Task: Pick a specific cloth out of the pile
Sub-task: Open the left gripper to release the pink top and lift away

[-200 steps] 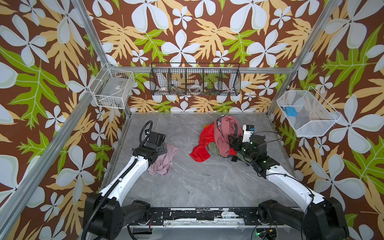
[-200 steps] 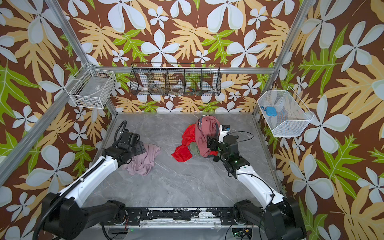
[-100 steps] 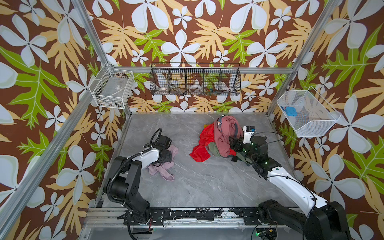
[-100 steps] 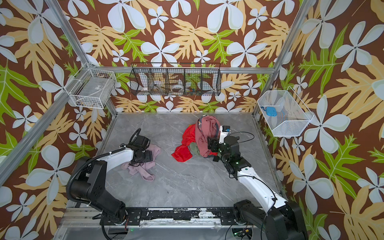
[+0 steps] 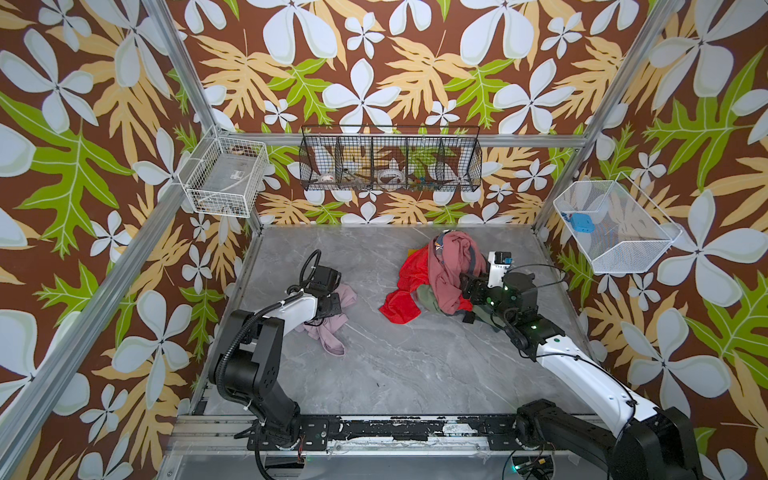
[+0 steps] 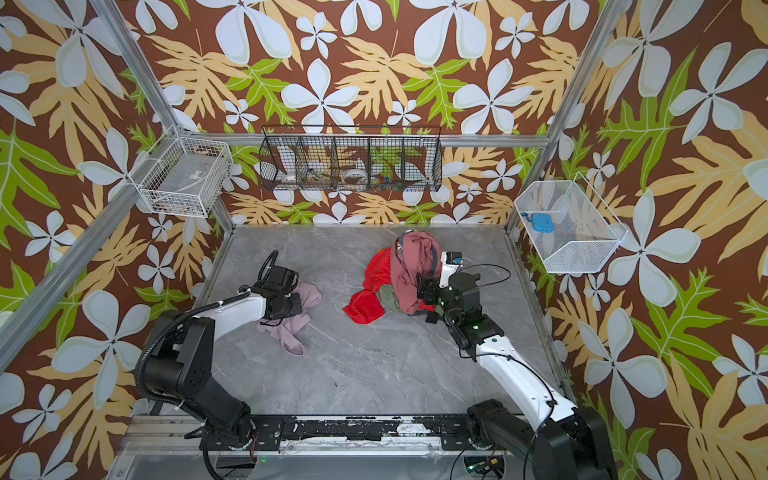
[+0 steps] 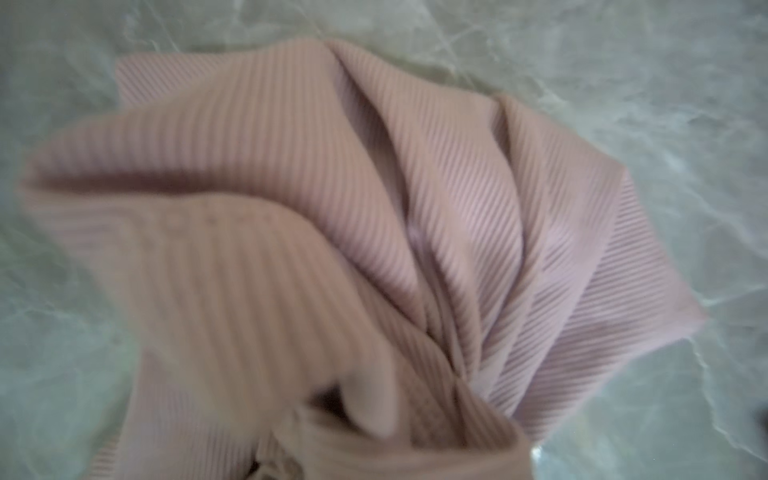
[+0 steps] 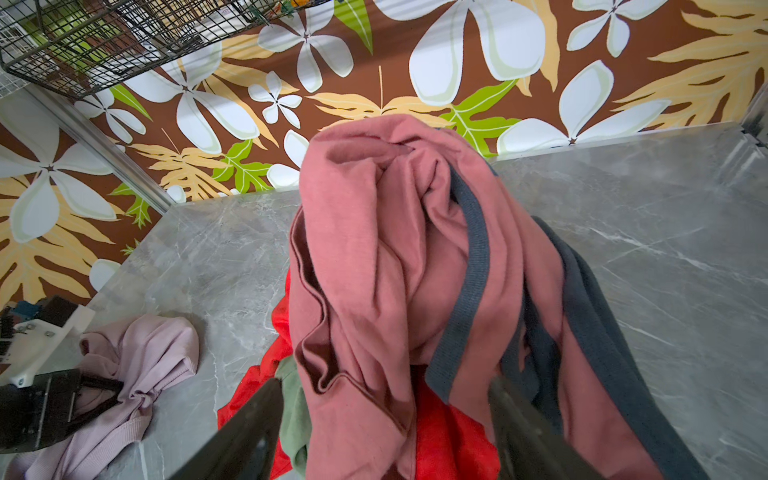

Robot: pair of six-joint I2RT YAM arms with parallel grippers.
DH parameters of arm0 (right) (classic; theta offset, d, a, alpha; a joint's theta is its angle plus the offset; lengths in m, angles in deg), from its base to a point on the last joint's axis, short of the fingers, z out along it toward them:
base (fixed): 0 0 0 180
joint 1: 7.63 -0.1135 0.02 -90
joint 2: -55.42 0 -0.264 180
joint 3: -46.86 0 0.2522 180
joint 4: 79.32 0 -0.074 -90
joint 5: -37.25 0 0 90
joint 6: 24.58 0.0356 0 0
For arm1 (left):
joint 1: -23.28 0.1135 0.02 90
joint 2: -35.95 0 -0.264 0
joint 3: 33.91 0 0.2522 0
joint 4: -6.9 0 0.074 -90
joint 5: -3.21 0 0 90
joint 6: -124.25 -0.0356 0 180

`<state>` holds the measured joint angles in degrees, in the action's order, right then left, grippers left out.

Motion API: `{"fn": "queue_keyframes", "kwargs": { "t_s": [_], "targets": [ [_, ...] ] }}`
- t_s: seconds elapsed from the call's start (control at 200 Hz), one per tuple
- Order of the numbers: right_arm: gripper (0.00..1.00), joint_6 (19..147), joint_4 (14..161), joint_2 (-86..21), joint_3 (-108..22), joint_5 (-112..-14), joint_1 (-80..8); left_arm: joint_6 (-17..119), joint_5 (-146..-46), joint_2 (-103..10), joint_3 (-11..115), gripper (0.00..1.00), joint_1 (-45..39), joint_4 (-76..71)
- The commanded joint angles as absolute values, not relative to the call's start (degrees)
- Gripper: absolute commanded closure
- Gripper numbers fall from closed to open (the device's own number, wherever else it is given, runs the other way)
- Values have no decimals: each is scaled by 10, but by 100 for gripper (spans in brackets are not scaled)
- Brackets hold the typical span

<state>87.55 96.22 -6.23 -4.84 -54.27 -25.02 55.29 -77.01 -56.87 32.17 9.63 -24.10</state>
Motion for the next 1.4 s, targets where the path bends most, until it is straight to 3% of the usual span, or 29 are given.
{"fn": "queue_keyframes", "kwargs": {
  "t_s": [0.0,0.295,0.576,0.916,1.036,1.396],
  "targets": [
    [23,873,965,-62,-51,-538,-251,535,-773,-549,357,100,97,-236],
    [23,871,970,-49,-49,-528,-251,504,-736,-525,446,100,97,-209],
    [22,862,960,-22,-50,-511,-251,486,-687,-527,450,100,99,-142],
    [22,868,962,-12,-44,-508,-251,488,-690,-579,476,100,115,-91],
    [22,875,969,-14,-38,-511,-251,497,-698,-629,501,100,117,-134],
    [23,879,973,-22,-37,-513,-251,552,-703,-651,428,100,117,-109]
  ]
}}
